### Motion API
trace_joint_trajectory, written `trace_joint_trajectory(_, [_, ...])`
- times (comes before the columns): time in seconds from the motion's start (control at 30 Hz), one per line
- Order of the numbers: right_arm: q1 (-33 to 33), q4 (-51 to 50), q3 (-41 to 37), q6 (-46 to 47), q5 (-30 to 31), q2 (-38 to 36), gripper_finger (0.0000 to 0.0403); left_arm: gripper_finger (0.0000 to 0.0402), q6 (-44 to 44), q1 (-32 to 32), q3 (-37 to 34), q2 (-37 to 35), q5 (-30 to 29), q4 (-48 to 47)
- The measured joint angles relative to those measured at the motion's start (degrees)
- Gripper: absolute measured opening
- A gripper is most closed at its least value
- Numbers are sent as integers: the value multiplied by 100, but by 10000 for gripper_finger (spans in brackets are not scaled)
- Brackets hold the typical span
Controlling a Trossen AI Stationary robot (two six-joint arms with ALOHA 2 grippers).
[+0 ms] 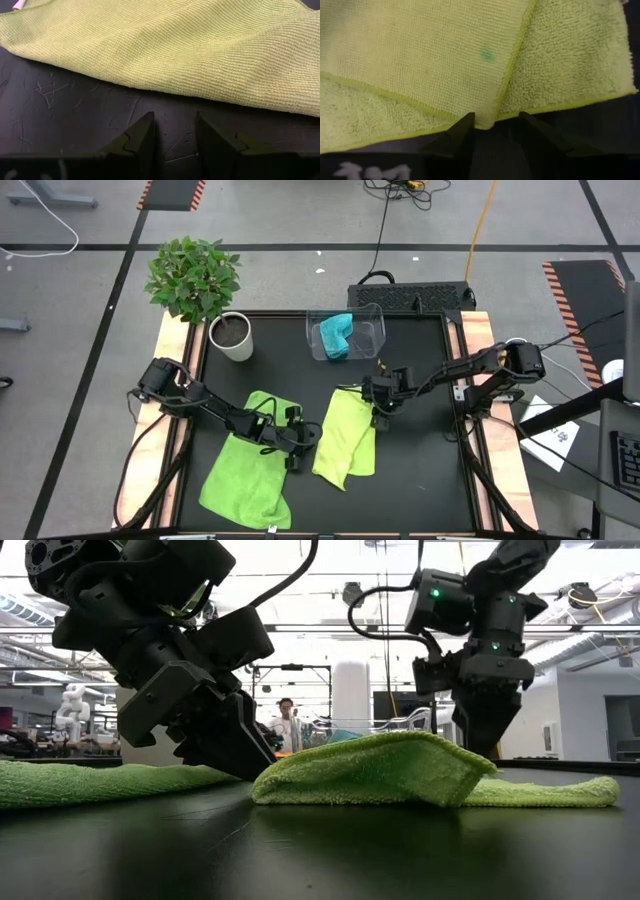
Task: Fold microfiber towels
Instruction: Fold the light green microfiber cloth
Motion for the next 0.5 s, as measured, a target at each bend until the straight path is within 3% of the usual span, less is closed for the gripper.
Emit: trace_joint_trajectory(0.5, [-7,459,-168,-2,-23,1,139,145,3,0,0,0,0,-2])
